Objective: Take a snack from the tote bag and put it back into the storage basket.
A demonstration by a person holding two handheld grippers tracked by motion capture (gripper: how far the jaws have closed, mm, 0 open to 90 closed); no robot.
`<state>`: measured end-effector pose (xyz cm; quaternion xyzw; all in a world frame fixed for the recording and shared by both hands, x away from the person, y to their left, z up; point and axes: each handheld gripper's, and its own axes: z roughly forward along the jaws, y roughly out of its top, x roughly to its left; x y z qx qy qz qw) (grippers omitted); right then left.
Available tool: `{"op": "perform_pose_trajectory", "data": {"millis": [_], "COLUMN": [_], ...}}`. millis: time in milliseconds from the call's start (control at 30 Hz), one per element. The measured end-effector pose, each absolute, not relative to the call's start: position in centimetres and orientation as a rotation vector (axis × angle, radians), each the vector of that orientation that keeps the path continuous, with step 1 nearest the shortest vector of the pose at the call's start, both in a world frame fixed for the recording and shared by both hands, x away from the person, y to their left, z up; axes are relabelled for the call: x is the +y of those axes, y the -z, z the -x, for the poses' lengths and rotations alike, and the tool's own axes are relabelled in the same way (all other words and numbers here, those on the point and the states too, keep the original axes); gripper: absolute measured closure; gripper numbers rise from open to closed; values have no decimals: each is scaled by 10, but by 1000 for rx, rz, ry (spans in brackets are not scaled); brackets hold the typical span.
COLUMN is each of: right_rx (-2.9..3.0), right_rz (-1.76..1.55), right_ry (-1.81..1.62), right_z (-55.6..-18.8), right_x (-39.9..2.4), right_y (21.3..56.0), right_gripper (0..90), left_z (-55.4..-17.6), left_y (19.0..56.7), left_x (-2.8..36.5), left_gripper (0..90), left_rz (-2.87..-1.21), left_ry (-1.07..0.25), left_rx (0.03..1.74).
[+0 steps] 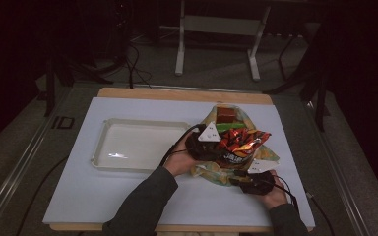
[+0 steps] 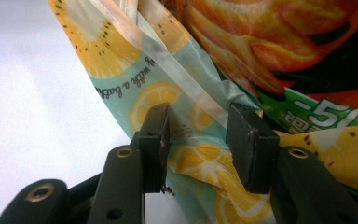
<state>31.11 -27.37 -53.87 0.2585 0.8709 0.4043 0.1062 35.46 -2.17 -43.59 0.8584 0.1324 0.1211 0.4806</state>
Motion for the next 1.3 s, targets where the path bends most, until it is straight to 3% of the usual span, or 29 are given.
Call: {"op": "perform_pose_trajectory", "data": {"millis": [233,433,1300], "right_rx": [2565,2565,2566], "right_rz": [-762,-762,-760], "right_ry": [-1192,-1191,-1194], "right_z": [-311,-311,-311], "right_x": [-274,-274,-274], "right_y": [539,539,539], "right_gripper": [591,591,589], "left_z": [-357,-358,-357], "left_y": [433,434,422], "left_x": [-14,-15,-11], "left_gripper": [798,870,894], "left_rz": [-2094,-2093,-1987], "left_ry": [-252,-236,-165], "left_rx": [353,360,377]}}
